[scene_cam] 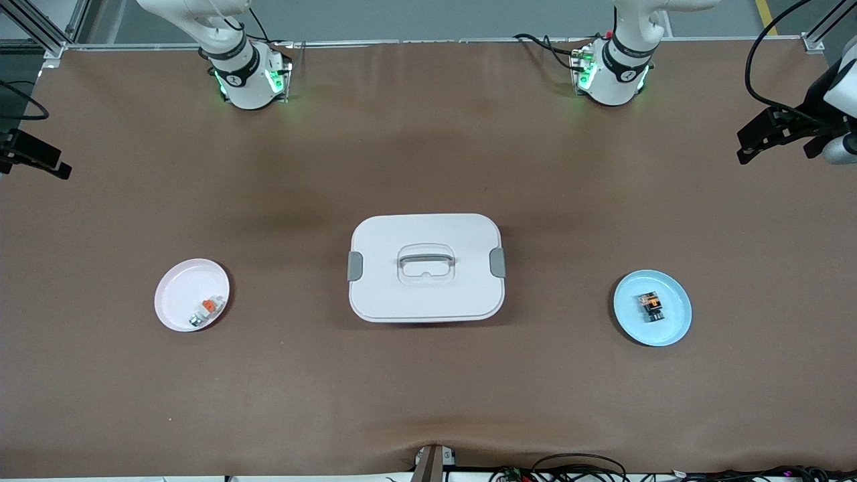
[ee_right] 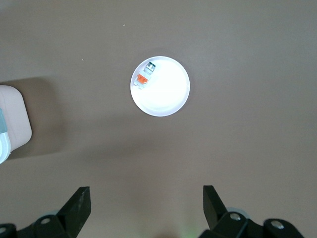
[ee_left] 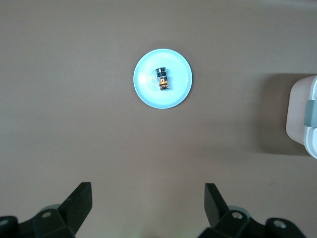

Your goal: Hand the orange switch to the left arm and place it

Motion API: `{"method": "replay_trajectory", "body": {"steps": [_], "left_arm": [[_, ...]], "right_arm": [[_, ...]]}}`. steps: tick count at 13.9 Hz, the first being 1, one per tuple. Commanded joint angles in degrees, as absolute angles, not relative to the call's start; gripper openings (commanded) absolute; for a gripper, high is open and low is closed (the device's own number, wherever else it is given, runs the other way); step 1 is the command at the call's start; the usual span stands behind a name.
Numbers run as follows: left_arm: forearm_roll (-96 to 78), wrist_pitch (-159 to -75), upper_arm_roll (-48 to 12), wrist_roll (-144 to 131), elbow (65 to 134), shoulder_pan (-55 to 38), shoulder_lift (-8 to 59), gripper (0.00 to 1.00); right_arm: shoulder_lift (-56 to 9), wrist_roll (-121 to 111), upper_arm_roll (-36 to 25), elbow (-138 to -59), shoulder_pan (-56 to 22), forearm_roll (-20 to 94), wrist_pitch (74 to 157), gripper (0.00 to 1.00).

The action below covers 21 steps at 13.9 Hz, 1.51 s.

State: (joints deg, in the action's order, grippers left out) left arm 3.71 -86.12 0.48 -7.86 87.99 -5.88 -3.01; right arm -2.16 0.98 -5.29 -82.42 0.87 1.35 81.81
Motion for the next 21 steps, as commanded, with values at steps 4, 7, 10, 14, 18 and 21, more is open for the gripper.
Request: {"method": "replay_trajectory", "body": {"steps": [4, 7, 10, 14, 18, 21], "left_arm": [[3.1, -85.1, 0.6, -6.4, 87.6, -5.6, -2.8, 1.0], [2.8, -85.1, 0.7, -6.5, 87.7, -5.5, -2.8, 1.0], [1.4, -85.1, 0.7, -7.2, 87.6, -5.5, -2.8, 1.0], [1.3, -85.1, 0.7, -7.3, 87.6, -5.5, -2.9, 1.0], [1.3, -85.0, 0.6, -7.3, 87.6, -5.6, -3.0, 1.0], [1.3, -84.7, 0.6, -7.3, 87.5, -5.6, -3.1, 1.0]], "right_arm": [[-0.5, 1.5, -4.8, -82.5, 0.1, 1.3, 81.8, 1.0], [-0.4, 1.6, -4.9, -82.3, -1.1, 1.2, 81.7, 1.0], [-0.4, 1.6, -4.9, -82.3, -1.1, 1.3, 81.9, 1.0], [-0.4, 1.2, -5.0, -82.3, -1.1, 1.2, 82.2, 1.0], [-0.4, 1.2, -5.3, -82.2, -1.0, 1.2, 81.9, 1.0], [-0.4, 1.1, -5.5, -82.3, -0.7, 1.2, 81.9, 1.0]]}}
